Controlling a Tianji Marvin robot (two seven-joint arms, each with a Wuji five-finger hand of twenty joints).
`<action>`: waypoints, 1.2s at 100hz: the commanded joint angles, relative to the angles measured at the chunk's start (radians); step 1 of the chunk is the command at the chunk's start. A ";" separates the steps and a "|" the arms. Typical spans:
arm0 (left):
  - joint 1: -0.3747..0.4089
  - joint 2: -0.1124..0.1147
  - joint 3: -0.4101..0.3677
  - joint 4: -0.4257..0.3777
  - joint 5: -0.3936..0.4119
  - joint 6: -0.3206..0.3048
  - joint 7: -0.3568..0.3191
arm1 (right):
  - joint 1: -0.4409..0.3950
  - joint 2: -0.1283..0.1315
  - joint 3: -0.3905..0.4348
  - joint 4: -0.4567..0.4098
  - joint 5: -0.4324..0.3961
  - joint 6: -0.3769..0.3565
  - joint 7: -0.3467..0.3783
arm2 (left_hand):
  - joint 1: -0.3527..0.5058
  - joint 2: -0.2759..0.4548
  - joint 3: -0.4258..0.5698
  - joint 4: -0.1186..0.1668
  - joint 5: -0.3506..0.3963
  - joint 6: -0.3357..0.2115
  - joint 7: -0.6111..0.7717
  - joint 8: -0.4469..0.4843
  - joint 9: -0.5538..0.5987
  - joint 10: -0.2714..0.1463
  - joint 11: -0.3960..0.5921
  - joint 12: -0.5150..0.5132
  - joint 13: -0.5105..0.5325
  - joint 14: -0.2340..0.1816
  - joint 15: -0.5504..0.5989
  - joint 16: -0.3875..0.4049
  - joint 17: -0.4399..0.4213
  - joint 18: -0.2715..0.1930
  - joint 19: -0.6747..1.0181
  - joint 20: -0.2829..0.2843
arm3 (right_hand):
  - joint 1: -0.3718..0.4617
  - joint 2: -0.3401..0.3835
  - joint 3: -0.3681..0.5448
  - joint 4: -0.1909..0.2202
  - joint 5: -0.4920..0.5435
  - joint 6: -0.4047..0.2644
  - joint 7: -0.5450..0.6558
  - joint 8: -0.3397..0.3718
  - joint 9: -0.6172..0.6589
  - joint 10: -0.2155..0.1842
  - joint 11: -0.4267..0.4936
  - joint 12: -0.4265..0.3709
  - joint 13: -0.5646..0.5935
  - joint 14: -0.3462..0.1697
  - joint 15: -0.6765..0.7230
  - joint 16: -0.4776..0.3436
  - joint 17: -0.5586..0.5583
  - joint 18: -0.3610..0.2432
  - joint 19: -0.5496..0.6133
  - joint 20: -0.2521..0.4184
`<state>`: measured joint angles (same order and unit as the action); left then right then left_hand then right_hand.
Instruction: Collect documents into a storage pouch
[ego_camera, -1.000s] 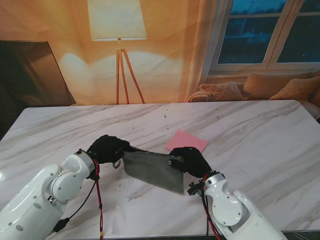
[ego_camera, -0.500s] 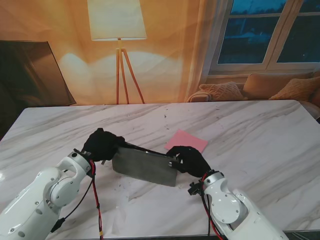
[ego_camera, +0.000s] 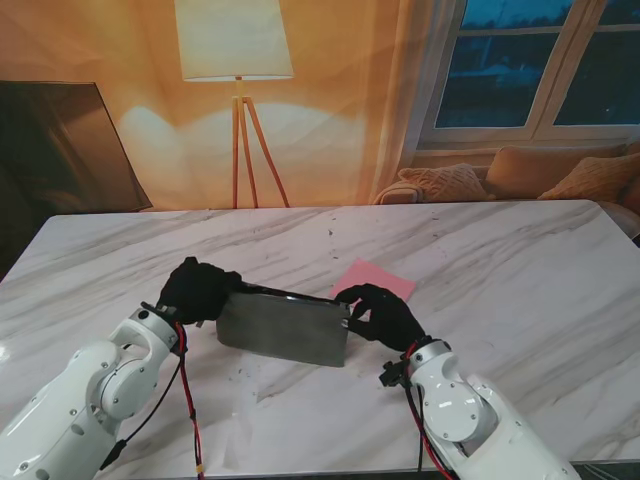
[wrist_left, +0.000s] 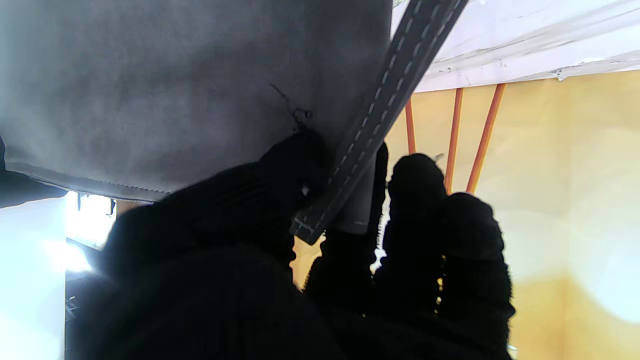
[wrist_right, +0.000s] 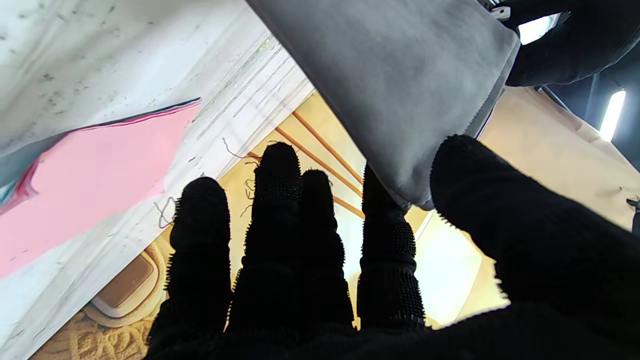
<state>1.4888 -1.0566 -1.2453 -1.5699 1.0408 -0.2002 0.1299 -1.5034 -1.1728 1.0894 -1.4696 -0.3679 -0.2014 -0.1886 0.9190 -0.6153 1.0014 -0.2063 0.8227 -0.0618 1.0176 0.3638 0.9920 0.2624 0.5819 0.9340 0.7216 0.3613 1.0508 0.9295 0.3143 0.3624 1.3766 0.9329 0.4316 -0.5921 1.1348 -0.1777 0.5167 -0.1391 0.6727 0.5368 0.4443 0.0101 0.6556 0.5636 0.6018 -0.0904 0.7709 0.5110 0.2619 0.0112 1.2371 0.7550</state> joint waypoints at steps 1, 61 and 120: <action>0.010 -0.006 -0.001 0.004 -0.013 0.011 -0.010 | 0.004 0.002 0.009 -0.007 0.004 0.019 0.023 | 0.023 0.003 -0.011 -0.028 0.011 0.069 -0.002 -0.011 0.031 -0.063 0.001 -0.010 0.009 0.022 0.001 -0.007 -0.015 -0.059 -0.003 -0.007 | -0.037 0.011 0.016 0.035 -0.038 0.005 -0.025 0.006 -0.044 -0.017 0.001 -0.006 -0.027 -0.020 -0.022 -0.010 -0.021 -0.042 -0.020 0.021; 0.025 -0.012 0.000 0.005 -0.043 0.027 0.003 | 0.053 0.008 0.074 0.000 -0.071 0.068 0.009 | 0.017 -0.005 0.005 -0.026 0.012 0.071 0.007 0.002 0.037 -0.057 -0.004 0.005 0.009 0.023 0.007 0.000 -0.021 -0.054 0.000 -0.011 | -0.021 -0.022 0.010 0.039 -0.098 0.052 -0.079 0.007 -0.074 -0.019 -0.019 -0.020 -0.073 -0.018 -0.095 -0.031 -0.058 -0.037 -0.093 0.033; 0.028 -0.016 0.011 0.009 -0.060 0.023 0.015 | 0.194 0.033 -0.047 0.153 -0.246 0.261 0.068 | 0.016 -0.007 0.014 -0.030 0.011 0.075 0.007 0.014 0.036 -0.056 -0.003 0.007 0.004 0.023 0.001 0.000 -0.040 -0.048 -0.019 -0.019 | -0.101 -0.169 -0.010 0.017 -0.135 0.077 -0.220 -0.042 -0.188 -0.037 -0.171 -0.117 -0.313 -0.013 -0.367 -0.139 -0.252 -0.058 -0.522 0.013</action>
<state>1.5117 -1.0667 -1.2374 -1.5596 0.9825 -0.1734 0.1546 -1.3257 -1.1396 1.0582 -1.3515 -0.6082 0.0434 -0.1280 0.9193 -0.6153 1.0010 -0.2061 0.8225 -0.0369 1.0171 0.3624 0.9920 0.2607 0.5703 0.9321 0.7215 0.3611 1.0448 0.9279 0.3111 0.3622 1.3761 0.9290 0.3692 -0.7296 1.1338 -0.1778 0.3784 -0.0613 0.4811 0.4945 0.2869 -0.0283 0.4726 0.4293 0.2853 -0.0883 0.3687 0.3288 -0.0073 -0.0151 0.7278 0.6808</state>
